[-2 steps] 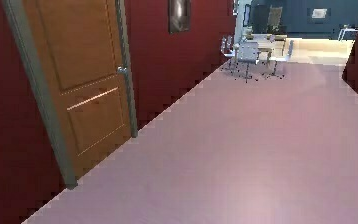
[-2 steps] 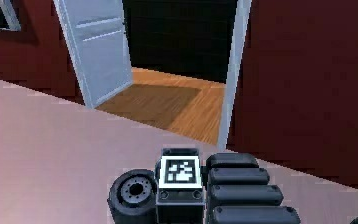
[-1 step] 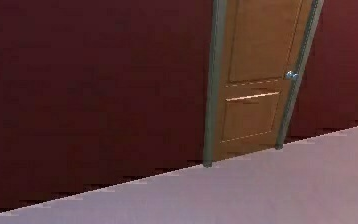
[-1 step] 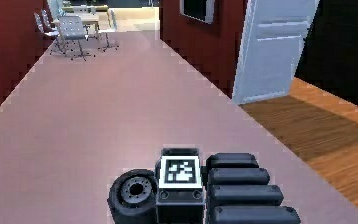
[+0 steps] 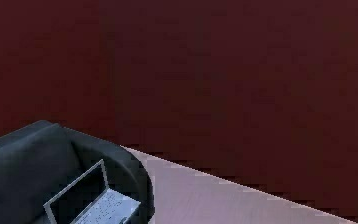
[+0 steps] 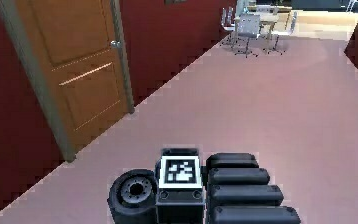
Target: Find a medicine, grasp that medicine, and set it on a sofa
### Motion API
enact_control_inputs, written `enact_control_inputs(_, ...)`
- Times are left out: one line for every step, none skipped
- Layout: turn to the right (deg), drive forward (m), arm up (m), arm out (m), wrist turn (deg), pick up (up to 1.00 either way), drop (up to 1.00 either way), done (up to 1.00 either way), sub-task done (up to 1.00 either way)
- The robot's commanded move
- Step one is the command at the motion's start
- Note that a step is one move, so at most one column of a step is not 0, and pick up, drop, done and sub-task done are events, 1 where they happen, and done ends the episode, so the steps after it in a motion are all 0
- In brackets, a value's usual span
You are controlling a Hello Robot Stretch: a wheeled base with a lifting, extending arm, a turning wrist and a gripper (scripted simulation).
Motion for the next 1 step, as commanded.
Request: enact_control_inputs(-3.0,0.0,0.0,0.0,0.0,0.0,0.0,0.0,0.0)
